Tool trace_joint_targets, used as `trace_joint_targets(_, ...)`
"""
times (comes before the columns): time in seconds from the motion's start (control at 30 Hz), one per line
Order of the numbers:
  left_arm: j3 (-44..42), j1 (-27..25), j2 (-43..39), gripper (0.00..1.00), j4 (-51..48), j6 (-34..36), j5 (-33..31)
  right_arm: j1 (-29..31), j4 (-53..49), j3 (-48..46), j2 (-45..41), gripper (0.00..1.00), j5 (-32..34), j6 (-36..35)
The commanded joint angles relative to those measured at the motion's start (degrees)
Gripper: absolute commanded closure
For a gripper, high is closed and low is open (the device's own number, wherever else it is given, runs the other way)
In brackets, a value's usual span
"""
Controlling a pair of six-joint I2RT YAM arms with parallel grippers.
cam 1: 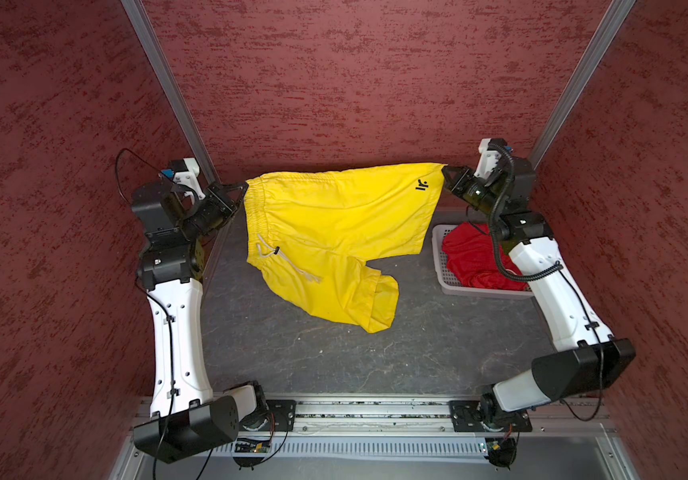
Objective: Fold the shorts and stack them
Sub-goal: 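Lift and stretch the shorts between both grippers, pulling apart, then lower the stretched yellow shorts flat onto the table with both grippers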
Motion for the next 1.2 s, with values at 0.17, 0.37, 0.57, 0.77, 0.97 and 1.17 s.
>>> trace_joint_targets(0.17, 14.63, -7.65, -3.06, 1.00, -1.92, -2.07, -2.29, -6.22, -10.76, 14.95, -7.96, 1.00, 11.96, -2.33)
trace_joint_targets(0.37, 23.32, -14.93, -4.10, 1.00, -2.87, -3.27, -3.99, -9.94, -22.77, 40.94, -2.96, 1.00, 21.28, -4.96)
trace_joint_targets(0.57, 23.67, -27.94, -5.69, 1.00, -3.55, 1.57, -9.46, -10.41, -25.81, 55.42, 2.55, 1.00, 27.91, -7.74)
trace_joint_targets(0.77, 18.80, -29.08, -6.27, 1.00, -6.88, 6.42, -14.97, -10.42, -19.01, 39.84, -1.01, 1.00, 22.31, -3.47)
trace_joint_targets(0.97, 4.68, -29.08, -8.26, 1.00, -1.85, 8.35, -18.70, -10.52, -22.21, 41.29, 11.58, 1.00, 14.00, -0.43)
trace_joint_targets(1.17, -4.74, -27.23, -7.42, 1.00, 1.27, 11.32, -21.56, -9.04, -23.97, 47.51, 28.76, 1.00, 6.23, 2.96)
